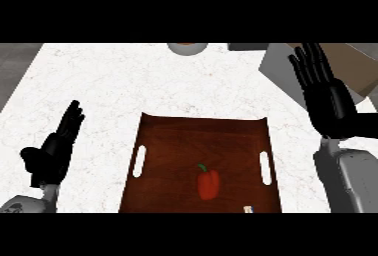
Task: Pick the bell pepper from the tray and place it in the cardboard box
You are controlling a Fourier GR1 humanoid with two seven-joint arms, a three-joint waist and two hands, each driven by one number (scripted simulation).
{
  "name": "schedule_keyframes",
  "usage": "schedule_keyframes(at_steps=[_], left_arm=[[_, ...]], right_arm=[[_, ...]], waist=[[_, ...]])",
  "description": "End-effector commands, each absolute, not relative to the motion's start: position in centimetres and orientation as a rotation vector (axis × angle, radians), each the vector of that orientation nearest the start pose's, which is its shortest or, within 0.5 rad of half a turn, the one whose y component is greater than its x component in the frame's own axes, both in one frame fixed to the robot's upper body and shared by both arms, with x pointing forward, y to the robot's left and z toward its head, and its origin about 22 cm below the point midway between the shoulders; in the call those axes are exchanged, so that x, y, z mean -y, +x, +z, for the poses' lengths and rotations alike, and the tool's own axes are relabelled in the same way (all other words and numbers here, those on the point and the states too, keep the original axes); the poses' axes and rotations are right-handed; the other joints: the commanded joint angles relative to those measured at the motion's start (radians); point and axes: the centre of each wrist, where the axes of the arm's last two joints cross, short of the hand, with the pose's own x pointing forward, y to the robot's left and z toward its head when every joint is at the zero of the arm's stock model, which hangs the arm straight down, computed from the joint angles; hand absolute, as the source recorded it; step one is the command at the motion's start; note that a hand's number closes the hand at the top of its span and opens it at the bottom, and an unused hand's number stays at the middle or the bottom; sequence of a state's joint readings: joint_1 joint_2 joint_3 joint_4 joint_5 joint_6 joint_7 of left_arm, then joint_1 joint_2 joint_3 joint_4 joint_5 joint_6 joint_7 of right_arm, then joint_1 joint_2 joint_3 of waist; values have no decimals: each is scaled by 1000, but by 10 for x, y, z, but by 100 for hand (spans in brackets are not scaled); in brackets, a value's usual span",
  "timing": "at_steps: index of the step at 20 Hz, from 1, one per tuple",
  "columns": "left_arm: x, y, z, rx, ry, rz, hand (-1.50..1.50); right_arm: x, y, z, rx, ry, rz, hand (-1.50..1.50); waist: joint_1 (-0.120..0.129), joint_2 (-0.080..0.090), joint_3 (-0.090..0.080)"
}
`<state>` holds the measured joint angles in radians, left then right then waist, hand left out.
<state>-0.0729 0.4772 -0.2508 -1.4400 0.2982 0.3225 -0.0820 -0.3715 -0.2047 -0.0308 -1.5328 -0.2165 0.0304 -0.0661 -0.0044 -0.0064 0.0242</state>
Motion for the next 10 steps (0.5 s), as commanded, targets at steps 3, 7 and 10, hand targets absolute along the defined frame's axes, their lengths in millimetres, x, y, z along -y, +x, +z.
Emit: schedule_keyframes(at_steps=[3,7,10], left_arm=[[-277,273,36,1661,262,-291,0],[-282,269,49,1714,202,-439,0],[-276,268,45,1711,137,-475,0]], right_arm=[[231,298,148,2022,11,219,-150],[261,288,163,1885,-431,676,-150],[243,244,154,1897,-399,606,-150]], waist=[[-31,-2,-26],[-67,-15,-38],[-41,-5,-26]])
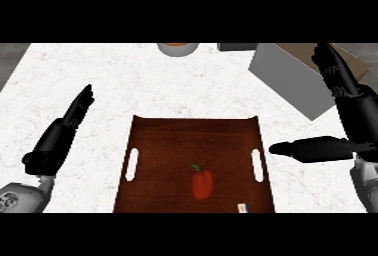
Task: Pick the bell pepper from the tray and place it in the cardboard box
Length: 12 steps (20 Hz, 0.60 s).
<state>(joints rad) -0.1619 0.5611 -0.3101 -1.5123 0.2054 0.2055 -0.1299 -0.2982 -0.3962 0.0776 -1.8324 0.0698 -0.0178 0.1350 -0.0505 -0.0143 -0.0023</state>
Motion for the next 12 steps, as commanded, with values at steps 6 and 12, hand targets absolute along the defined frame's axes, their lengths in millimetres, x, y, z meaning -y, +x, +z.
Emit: schedule_keyframes(at_steps=[6,12], left_arm=[[-279,286,59,1732,133,-503,0],[-264,288,66,1747,104,-517,0]], right_arm=[[233,213,134,1923,-483,979,-150],[202,194,144,1754,-602,1232,-150]], waist=[[30,11,1],[45,12,0]])
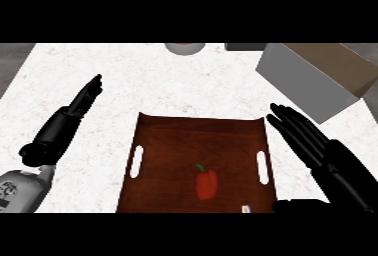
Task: Pick the bell pepper from the tray and place it in the cardboard box
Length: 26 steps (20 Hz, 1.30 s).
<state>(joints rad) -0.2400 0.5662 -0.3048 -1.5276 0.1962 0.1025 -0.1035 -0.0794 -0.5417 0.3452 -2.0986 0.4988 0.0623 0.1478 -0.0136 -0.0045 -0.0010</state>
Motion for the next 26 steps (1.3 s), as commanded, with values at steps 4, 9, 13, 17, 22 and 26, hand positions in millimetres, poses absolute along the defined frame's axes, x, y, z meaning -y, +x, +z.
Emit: schedule_keyframes(at_steps=[4,9,13,17,22,26], left_arm=[[-273,286,55,1737,111,-524,0],[-267,289,71,1747,77,-535,0],[-275,290,63,1746,95,-531,0],[-258,294,66,1742,99,-537,0],[-279,284,65,1747,98,-524,0],[-270,281,52,1747,114,-521,0]], right_arm=[[182,185,154,1547,-642,1485,-150],[129,169,155,1399,-661,1612,-150],[83,168,147,1285,-736,1687,-150],[48,168,145,1178,-751,1701,-150],[39,163,134,1115,-727,1674,-150],[26,161,123,1085,-723,1670,-150]], waist=[[18,2,-4],[27,0,-3],[23,3,-2],[17,3,-1],[16,2,0],[16,3,0]])
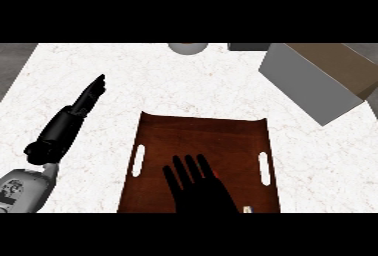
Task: Pick the bell pepper from the tray and place it in the cardboard box
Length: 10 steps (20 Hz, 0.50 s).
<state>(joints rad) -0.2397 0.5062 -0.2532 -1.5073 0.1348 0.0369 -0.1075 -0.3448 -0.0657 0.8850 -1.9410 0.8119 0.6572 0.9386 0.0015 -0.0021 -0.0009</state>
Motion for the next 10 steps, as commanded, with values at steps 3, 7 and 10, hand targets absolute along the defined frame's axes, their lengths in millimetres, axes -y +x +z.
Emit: schedule_keyframes(at_steps=[3,7,10], left_arm=[[-264,296,58,1760,88,-524,0],[-265,286,52,1749,83,-525,0],[-278,300,83,1751,100,-521,0]], right_arm=[[15,174,107,1059,-788,1683,-150],[9,168,95,1069,-842,1663,-150],[29,172,94,1067,-836,1645,-150]], waist=[[-2,3,0],[3,1,1],[-4,1,1]])
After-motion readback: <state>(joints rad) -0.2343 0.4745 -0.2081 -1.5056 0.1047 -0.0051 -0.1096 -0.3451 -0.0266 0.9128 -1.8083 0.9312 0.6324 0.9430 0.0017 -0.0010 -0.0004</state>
